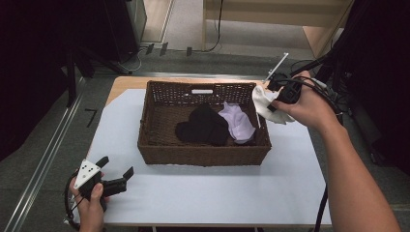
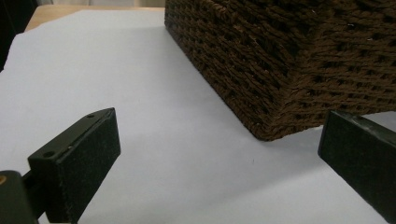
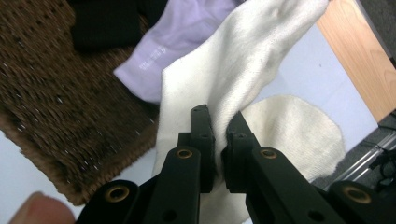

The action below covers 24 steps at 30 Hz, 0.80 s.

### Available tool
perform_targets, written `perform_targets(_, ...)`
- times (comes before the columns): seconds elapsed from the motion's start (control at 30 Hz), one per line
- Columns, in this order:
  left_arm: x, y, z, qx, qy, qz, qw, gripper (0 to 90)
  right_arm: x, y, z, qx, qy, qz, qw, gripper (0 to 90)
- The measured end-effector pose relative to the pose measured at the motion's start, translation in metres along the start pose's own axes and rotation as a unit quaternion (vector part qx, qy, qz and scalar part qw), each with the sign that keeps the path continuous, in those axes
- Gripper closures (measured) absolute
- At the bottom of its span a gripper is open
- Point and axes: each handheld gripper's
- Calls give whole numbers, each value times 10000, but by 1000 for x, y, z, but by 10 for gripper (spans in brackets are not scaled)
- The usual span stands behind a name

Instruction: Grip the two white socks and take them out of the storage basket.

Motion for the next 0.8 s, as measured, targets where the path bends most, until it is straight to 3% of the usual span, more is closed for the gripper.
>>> perform_targets(0.43,0,0,0,-3,-1,2,10000,0,-12,-17,32,-331,72,-7,9994,848)
perform_targets(0.8,0,0,0,-11,15,5,10000,0,-43,-19,52,-443,313,-23,9985,846)
Point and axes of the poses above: each handheld gripper's, and its own axes: x roughly backward along the jaws, z roughly out of its underside, y roughly to its left, and after that the axes turned 10 degrees about z, right-handed
